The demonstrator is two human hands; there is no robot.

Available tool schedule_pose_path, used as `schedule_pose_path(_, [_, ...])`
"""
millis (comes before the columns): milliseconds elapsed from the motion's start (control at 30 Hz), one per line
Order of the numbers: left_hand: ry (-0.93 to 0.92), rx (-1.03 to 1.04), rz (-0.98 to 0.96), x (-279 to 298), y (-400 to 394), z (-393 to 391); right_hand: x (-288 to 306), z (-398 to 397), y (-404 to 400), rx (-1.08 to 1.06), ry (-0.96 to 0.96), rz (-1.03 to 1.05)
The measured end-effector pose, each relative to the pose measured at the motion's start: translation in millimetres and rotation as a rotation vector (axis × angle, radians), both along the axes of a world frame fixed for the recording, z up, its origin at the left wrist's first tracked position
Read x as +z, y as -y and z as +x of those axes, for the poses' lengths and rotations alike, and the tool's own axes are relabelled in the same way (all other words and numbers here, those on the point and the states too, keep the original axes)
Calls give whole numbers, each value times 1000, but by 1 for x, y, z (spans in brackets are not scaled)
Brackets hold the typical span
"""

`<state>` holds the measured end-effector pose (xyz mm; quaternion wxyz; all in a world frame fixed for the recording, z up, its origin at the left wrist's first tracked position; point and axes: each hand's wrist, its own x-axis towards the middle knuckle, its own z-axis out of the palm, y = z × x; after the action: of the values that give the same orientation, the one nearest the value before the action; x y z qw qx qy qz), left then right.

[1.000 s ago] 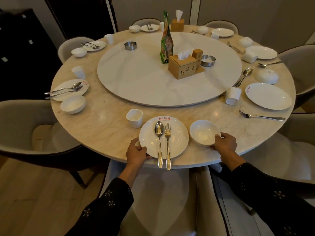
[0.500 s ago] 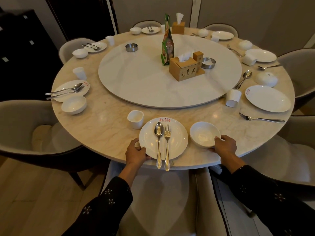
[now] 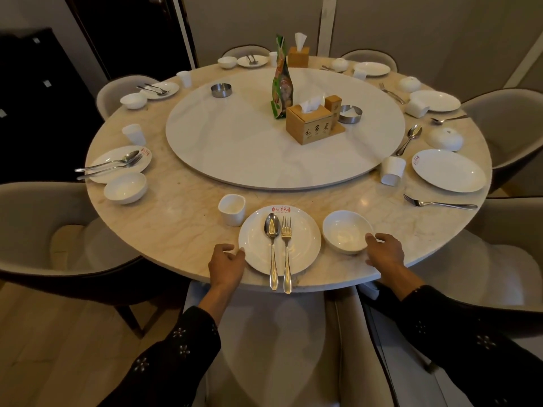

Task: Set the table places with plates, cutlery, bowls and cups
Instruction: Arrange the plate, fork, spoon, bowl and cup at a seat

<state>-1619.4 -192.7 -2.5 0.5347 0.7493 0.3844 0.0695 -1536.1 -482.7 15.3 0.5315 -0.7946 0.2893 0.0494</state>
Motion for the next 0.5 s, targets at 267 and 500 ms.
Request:
schedule_pose_path(267, [194, -94, 134, 37, 8, 0, 24, -28, 4, -1, 111, -11])
schedule_pose_path(500, [293, -473, 144, 68, 61, 9, 44, -54, 16, -31, 197, 69])
